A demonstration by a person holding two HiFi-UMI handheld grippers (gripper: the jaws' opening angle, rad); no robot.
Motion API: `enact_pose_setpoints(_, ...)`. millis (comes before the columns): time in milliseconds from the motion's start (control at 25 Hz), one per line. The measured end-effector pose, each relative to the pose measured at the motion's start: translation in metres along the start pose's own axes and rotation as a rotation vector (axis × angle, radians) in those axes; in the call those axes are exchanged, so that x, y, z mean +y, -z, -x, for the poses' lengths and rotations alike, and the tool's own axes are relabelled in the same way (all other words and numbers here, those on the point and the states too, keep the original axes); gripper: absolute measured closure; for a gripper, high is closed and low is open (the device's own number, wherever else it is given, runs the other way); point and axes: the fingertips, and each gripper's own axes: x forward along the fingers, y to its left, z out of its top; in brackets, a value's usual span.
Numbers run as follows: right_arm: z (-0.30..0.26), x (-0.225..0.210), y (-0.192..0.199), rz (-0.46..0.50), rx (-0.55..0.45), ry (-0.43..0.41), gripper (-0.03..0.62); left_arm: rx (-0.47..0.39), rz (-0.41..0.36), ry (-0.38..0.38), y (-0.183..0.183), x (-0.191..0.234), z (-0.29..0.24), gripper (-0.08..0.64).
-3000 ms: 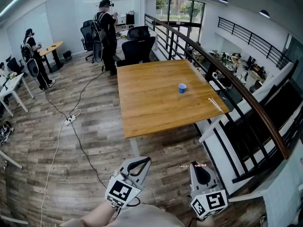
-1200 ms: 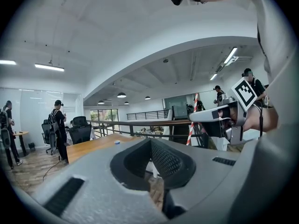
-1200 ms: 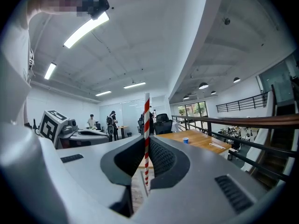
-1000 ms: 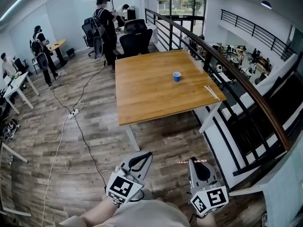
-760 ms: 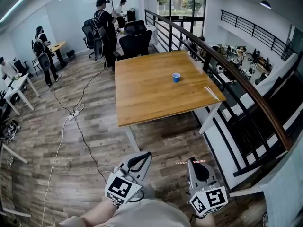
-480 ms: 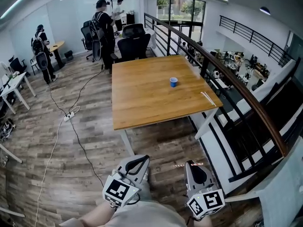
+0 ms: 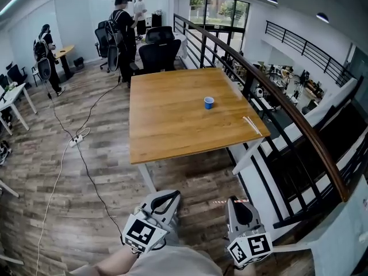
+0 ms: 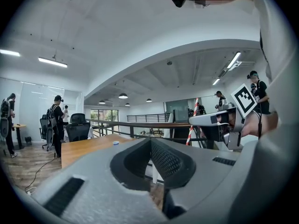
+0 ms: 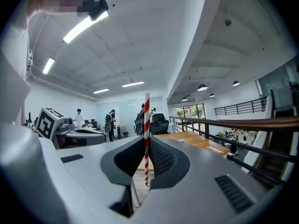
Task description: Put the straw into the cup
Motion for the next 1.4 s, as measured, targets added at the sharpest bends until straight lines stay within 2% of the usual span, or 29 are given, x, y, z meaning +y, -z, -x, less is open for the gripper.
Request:
enact_pose_setpoints(320, -0.062, -0.019, -0.005, -0.005, 0.002, 0.007, 0.555, -0.012, -0.051, 0.008, -0.004, 0.049, -0.043, 0.546)
enact_pose_setpoints(600, -0.114, -0.044, -0.002, -0.010, 0.034, 0.025, 0.555, -0.013, -0.033, 0.028, 0.001, 0.088, -0.086, 0.546)
enact_pose_setpoints(720, -0.141, -0.055, 0.000, -0.018, 0.050, 0.034, 0.555, 0.006, 0.016, 0.032, -0.001, 0.107, -0.106, 0.546)
enact_pose_setpoints(840, -0.173, -0.068, 0.006, -0.033, 0.066, 0.040, 0.555, 0.012, 0.029, 0.043, -0.001, 0.129, -0.130, 0.546)
enact_pose_setpoints(1080, -0.235, -0.093, 0.000, -0.050, 0.083, 0.058, 0.555, 0.002, -0.031, 0.094, -0.005, 0.175, -0.182, 0.546)
enact_pose_setpoints(1400, -0.315, -0.124, -0.020, -0.056, 0.089, 0.096, 0.555, 0.002, -0.038, 0.162, -0.020, 0.230, -0.252, 0.546)
